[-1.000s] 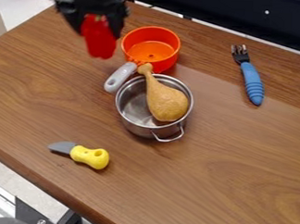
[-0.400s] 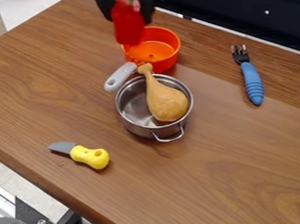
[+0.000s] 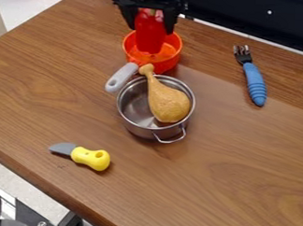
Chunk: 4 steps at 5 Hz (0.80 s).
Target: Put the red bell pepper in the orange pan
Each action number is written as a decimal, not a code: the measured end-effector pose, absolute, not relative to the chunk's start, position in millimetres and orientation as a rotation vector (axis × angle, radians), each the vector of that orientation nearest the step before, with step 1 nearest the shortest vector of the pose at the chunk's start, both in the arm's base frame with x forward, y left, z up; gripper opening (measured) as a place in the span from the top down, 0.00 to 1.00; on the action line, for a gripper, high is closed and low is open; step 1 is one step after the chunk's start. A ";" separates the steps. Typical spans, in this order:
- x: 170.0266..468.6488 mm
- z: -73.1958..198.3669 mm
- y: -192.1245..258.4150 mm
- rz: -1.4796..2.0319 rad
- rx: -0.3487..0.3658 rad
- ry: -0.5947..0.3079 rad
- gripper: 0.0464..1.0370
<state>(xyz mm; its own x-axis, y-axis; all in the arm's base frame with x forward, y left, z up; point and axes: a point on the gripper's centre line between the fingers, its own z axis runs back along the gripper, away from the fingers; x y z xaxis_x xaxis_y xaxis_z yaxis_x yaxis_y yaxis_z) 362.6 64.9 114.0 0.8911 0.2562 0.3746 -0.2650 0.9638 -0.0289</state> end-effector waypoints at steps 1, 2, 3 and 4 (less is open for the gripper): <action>364.6 115.7 63.6 0.264 0.016 -0.358 0.06; 367.3 114.6 64.2 0.263 0.039 -0.336 0.05; 365.4 114.1 65.7 0.274 0.048 -0.326 0.05; 362.2 120.1 61.4 0.260 0.026 -0.321 0.05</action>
<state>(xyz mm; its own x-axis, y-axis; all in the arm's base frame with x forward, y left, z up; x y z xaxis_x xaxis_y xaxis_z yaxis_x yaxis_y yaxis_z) 362.2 61.4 120.1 0.9160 0.2483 0.3152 -0.2564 0.9664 -0.0160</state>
